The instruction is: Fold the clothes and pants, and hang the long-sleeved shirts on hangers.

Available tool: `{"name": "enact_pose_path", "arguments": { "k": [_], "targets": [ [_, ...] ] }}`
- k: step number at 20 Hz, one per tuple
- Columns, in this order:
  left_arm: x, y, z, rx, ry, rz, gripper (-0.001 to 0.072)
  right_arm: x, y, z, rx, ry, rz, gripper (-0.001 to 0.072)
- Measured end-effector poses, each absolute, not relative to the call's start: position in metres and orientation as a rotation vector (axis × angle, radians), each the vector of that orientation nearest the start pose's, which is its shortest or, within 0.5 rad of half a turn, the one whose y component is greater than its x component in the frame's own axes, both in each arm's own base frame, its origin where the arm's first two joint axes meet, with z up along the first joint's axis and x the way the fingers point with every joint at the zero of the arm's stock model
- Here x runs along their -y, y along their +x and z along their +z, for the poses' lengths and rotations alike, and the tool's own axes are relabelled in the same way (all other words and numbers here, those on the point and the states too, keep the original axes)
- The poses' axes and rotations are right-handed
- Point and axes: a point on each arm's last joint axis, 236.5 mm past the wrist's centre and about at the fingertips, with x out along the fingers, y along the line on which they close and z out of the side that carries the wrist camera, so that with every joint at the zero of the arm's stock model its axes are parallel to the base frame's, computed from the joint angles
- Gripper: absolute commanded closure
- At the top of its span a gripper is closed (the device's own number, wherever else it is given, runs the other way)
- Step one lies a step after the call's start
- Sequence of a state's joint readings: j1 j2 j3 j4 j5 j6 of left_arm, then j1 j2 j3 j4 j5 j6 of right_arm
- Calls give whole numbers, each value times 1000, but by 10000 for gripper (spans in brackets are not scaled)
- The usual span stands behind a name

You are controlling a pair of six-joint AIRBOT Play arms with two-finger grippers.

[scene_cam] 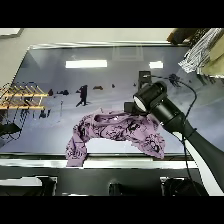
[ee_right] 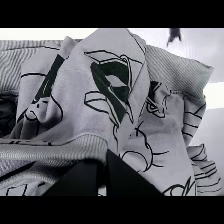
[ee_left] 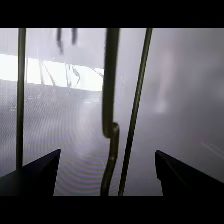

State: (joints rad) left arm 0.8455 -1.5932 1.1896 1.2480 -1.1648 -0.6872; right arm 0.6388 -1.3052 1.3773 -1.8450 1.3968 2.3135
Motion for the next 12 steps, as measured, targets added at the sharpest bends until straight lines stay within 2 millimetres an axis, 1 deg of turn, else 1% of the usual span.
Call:
{"name": "enact_pose_path", "arguments": {
  "k": [1, 3, 4, 8, 9, 10, 11, 12],
  "targets": [
    [-236, 304, -95, -1340, -209, -82, 54, -175, 342, 68, -1206, 25, -109, 674],
    [-232, 304, -99, -1351, -201, -93, 180, -175, 342, 68, -1207, 26, -110, 674],
    [-231, 303, -101, -1357, -200, -97, 213, -175, 342, 68, -1207, 26, -111, 674],
    [-227, 298, -106, -1378, -193, -108, 469, -175, 342, 68, -1206, 25, -111, 674],
    [-225, 297, -107, -1383, -195, -114, 584, -175, 342, 69, -1205, 24, -112, 674],
    [-222, 295, -108, -1392, -202, -125, 624, -175, 342, 69, -1204, 24, -112, 674],
    [-220, 293, -108, -1401, -201, -133, 679, -174, 342, 69, -1204, 24, -112, 674],
    [-218, 293, -108, -1404, -200, -140, 680, -174, 342, 69, -1203, 23, -113, 674]
  ]
}}
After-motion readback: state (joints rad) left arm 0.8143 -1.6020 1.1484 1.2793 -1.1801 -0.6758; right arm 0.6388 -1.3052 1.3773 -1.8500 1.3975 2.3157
